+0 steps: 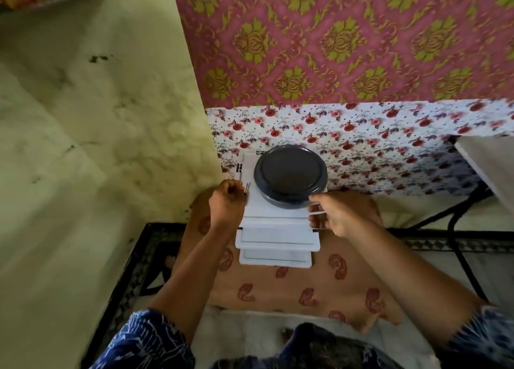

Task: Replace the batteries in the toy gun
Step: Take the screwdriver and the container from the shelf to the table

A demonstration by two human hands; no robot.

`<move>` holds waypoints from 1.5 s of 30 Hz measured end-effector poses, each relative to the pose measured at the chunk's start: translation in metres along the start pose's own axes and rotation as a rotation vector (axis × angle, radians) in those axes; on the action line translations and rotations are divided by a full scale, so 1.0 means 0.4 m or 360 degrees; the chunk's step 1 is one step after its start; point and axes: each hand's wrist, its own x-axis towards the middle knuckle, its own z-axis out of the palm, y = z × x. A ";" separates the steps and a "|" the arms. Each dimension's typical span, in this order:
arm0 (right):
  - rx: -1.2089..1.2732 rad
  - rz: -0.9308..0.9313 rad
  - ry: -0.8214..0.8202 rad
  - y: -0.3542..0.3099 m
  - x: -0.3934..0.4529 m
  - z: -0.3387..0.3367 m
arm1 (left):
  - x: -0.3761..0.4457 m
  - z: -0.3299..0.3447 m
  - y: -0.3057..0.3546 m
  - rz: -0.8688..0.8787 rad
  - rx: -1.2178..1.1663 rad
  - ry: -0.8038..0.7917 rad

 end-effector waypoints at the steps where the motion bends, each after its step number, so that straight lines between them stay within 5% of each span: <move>1: 0.0004 0.0072 0.0028 0.001 0.026 -0.001 | 0.023 0.015 -0.013 -0.0029 0.0091 -0.0030; 7: 0.0194 0.0271 0.0134 -0.002 0.133 0.002 | 0.123 0.070 -0.063 -0.0147 0.0480 -0.0199; 21: 0.0499 0.0129 0.0141 0.010 0.219 0.004 | 0.197 0.115 -0.108 -0.0088 0.1054 -0.0409; 28: 0.0584 -0.0029 0.0305 0.016 0.166 -0.014 | 0.203 0.105 -0.099 -0.0254 0.0454 -0.0461; 45: 0.1014 -0.0395 0.0845 0.094 -0.246 -0.211 | -0.045 0.145 0.209 0.0422 -0.0077 -0.0876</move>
